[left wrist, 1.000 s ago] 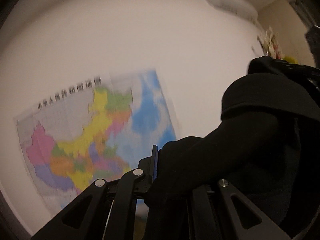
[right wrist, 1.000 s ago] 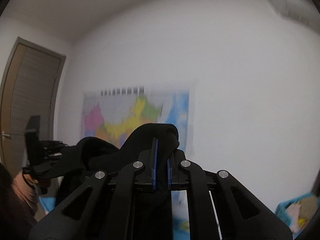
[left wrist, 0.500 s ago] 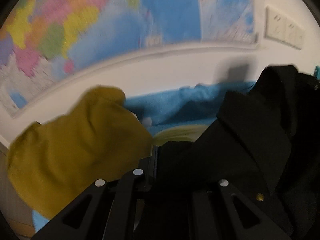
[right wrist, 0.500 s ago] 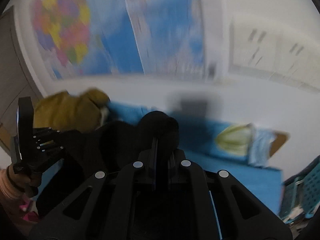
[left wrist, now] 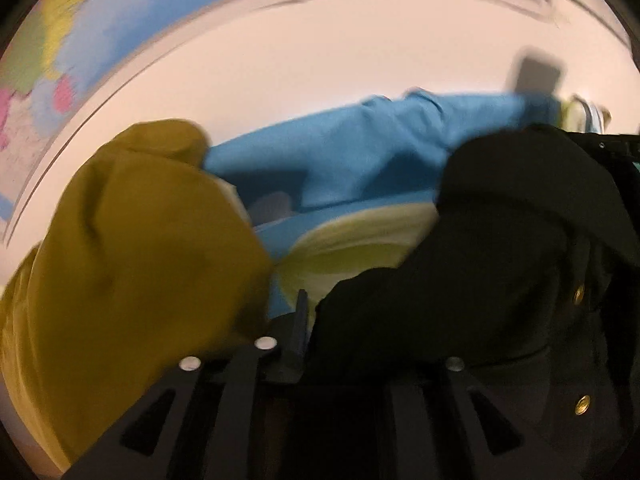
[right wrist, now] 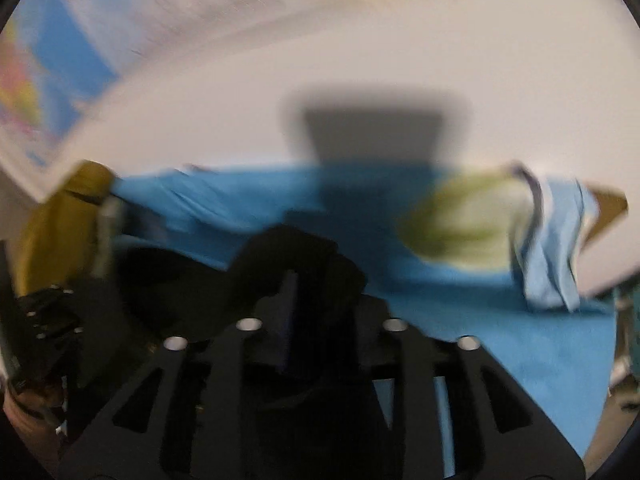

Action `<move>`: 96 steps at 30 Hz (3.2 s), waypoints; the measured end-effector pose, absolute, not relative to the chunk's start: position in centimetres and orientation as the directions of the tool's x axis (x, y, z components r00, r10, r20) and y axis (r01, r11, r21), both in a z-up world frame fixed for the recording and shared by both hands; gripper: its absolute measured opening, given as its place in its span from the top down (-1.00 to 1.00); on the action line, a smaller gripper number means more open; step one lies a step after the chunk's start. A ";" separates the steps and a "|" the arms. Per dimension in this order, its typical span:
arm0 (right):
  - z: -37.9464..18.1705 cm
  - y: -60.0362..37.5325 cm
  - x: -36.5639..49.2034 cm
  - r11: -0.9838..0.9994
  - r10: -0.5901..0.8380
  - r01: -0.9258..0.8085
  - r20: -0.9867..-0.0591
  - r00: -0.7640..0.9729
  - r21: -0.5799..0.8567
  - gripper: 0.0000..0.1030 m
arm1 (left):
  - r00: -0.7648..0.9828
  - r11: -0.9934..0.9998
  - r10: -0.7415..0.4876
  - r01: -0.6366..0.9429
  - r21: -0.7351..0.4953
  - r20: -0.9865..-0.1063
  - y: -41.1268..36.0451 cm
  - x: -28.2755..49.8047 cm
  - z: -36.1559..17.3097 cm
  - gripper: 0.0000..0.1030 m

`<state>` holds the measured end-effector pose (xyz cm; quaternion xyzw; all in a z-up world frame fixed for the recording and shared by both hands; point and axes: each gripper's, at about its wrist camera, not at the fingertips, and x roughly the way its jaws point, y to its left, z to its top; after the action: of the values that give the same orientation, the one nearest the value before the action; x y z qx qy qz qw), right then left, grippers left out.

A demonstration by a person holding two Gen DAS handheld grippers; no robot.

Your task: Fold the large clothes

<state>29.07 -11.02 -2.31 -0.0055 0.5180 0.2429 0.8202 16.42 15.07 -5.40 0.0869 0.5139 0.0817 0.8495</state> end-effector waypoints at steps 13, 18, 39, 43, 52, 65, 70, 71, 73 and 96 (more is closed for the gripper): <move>-2.9 -12.1 29.0 0.875 0.413 -0.380 -0.873 0.261 0.300 -0.62 | 0.586 0.991 -0.009 0.114 0.072 -0.810 12.4 19.9 0.4 -0.73; -3.8 -11.0 28.2 0.845 0.404 -0.469 -0.880 0.249 0.256 0.86 | 0.466 0.980 0.079 0.125 0.154 -0.881 10.9 23.0 -5.4 -0.66; 5.2 -22.6 10.2 0.852 0.430 -0.497 -0.764 0.480 0.167 -0.85 | 0.644 0.959 -0.023 0.230 0.165 -0.765 11.0 9.9 0.3 -0.68; 5.0 -21.7 1.9 0.793 0.432 -0.599 -0.794 0.428 0.109 -0.86 | 0.640 0.952 -0.069 0.271 0.140 -0.765 9.9 7.7 0.3 -0.68; -2.5 -19.7 -4.4 0.770 0.315 -0.635 -0.903 0.294 0.062 0.67 | 0.623 0.942 -0.104 0.313 0.124 -0.776 6.2 6.4 -1.3 -0.68; 10.2 -35.5 6.8 0.922 0.386 -0.278 -0.620 0.683 0.268 0.86 | 0.629 0.934 -0.135 0.339 0.114 -0.766 3.4 6.7 -0.6 -0.68; 1.5 -36.2 11.3 0.968 0.249 -0.166 -0.788 0.563 0.187 0.75 | 0.610 0.931 -0.087 0.331 0.153 -0.788 3.5 6.6 -2.4 -0.68; -0.7 -36.3 11.7 0.974 0.225 -0.142 -0.821 0.524 0.176 0.66 | 0.604 0.932 -0.084 0.328 0.152 -0.793 3.8 6.4 -2.6 -0.68; -3.9 -36.5 12.1 0.983 0.182 -0.100 -0.865 0.468 0.153 0.44 | 0.595 0.939 -0.083 0.315 0.138 -0.799 4.7 5.8 -2.9 -0.68; -5.2 -27.0 -3.0 0.921 0.269 -0.387 -0.802 0.533 0.052 -0.64 | 0.558 0.975 -0.181 0.210 -0.073 -0.810 16.6 -11.9 -5.1 -0.68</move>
<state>-3.01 -27.02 -5.23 -0.0661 0.4454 0.1878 0.8729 -11.86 16.62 -5.10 0.0158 0.4567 -0.1109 0.8825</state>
